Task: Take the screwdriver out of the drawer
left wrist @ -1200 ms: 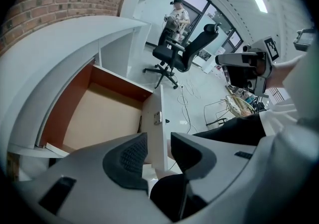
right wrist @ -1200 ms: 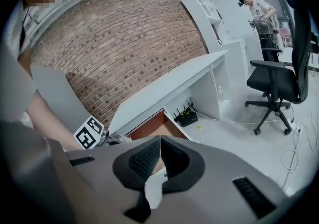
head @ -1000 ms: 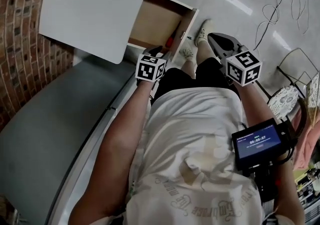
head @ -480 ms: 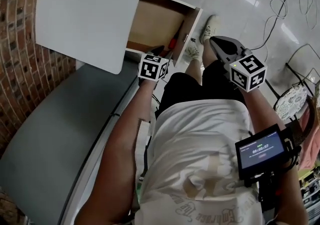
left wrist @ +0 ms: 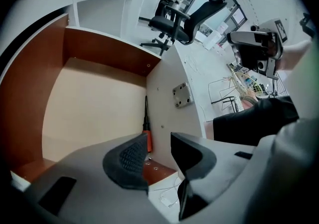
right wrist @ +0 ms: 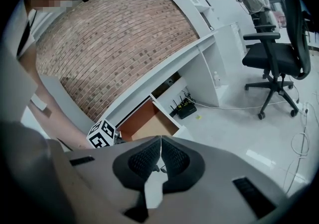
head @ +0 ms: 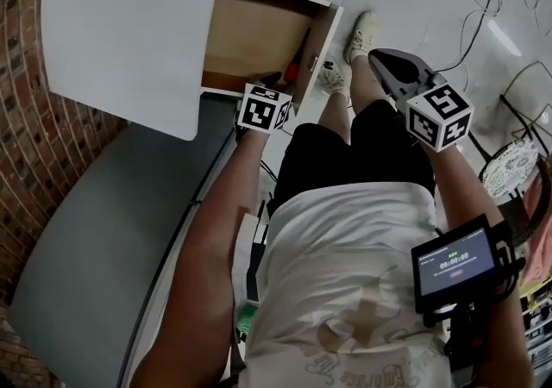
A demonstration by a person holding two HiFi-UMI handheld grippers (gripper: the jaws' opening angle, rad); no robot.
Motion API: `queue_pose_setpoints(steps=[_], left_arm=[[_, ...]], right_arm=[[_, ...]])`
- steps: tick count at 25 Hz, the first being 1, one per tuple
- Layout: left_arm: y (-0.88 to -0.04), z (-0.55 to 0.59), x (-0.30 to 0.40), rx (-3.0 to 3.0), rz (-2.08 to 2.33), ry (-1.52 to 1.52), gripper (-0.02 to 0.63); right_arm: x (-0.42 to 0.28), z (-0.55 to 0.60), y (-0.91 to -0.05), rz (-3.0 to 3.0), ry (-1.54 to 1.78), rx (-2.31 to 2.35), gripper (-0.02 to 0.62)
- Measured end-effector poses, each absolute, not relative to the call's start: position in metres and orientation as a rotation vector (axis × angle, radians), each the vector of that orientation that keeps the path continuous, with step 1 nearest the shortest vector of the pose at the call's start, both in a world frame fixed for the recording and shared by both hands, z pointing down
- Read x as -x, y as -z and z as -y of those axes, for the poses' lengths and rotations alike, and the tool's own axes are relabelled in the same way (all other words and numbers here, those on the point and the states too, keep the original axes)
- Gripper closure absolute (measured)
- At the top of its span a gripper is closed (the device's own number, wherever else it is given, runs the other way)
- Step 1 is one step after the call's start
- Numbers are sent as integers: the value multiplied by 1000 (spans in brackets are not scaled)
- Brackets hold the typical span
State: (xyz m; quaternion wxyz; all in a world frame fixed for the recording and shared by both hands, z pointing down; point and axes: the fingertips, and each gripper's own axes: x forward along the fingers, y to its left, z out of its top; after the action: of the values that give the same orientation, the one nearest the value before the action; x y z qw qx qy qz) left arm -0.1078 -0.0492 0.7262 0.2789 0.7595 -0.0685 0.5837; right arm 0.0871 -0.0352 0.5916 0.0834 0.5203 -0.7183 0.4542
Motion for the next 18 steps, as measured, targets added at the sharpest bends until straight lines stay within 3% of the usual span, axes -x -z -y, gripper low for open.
queue_pose_setpoints(steps=[18], left_arm=[[-771,52,96,-1934,22,-1683,445]], right_arm=[[-89,13,-599,2073,-1417,-1550,572]])
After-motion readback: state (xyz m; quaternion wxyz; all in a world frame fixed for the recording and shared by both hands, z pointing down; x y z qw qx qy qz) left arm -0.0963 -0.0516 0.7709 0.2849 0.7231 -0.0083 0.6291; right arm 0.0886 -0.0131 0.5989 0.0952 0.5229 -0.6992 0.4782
